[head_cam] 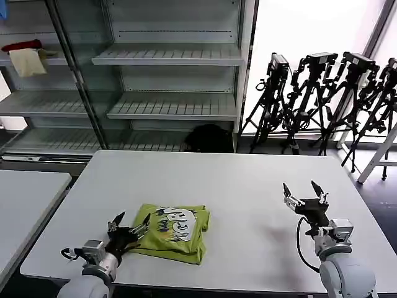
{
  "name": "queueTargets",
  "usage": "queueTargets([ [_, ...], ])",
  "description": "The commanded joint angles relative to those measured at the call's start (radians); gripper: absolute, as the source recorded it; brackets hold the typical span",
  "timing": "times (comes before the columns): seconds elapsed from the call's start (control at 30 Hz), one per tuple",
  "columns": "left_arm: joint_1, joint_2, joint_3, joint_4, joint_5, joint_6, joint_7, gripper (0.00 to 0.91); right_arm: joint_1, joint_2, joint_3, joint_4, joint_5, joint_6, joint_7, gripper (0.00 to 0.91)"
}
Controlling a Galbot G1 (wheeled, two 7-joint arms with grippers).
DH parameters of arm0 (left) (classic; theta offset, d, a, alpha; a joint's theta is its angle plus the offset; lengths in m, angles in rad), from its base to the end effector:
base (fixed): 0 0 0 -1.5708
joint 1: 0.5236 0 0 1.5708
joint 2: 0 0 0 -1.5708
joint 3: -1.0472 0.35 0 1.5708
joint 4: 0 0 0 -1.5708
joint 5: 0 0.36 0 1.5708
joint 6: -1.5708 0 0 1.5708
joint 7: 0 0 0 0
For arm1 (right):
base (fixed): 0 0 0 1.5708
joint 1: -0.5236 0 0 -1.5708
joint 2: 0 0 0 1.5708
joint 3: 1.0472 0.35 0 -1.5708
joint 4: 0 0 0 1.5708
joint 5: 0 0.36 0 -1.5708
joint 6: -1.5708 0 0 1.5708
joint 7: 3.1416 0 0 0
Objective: Fold and organize the clothes.
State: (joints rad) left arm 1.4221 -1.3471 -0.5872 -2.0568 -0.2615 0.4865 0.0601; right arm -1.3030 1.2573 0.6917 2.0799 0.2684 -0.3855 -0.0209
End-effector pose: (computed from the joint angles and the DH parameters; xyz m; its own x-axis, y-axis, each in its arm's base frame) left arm 0.2323 0.0601 -0.2771 -0.9243 0.1190 0.3627 0.1080 0.9929 -0.0504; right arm 0.2619 -0.1039 -0.2234 -0.9942 0.0009 0.1077 -0.0081 0.9965 -0.0833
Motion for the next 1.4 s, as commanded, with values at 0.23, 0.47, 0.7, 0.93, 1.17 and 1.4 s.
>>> queueTargets([
  [0.23,0.033,-0.014,-0.024,0.051,0.001,0.006,0.02,0.846,-0.002,0.003,-0.001,0.002,-0.001,0.002,0.001,0.907],
  [0.47,0.043,-0.026,-0.015,0.028,-0.074,0.021,0.036,0.161,-0.004,0.002,0.003,0.002,-0.001,0.004,0.002,0.907],
  [0.7,0.041,-0.047,-0.005,0.025,-0.13,0.056,0.047,0.01,-0.009,0.002,0.01,0.007,0.0,0.004,0.003,0.907],
  [0.93,0.026,-0.062,0.001,0.036,-0.162,0.049,0.038,0.01,-0.018,0.0,0.02,0.011,0.001,0.005,0.005,0.907],
  [1.17,0.019,-0.049,-0.04,0.032,-0.014,-0.098,0.056,0.0,-0.02,-0.001,0.021,0.01,0.001,0.006,0.006,0.907],
  [1.4,-0.021,0.058,-0.242,0.08,0.257,-0.225,0.139,0.0,-0.017,-0.005,0.02,-0.001,0.001,0.015,0.008,0.907],
])
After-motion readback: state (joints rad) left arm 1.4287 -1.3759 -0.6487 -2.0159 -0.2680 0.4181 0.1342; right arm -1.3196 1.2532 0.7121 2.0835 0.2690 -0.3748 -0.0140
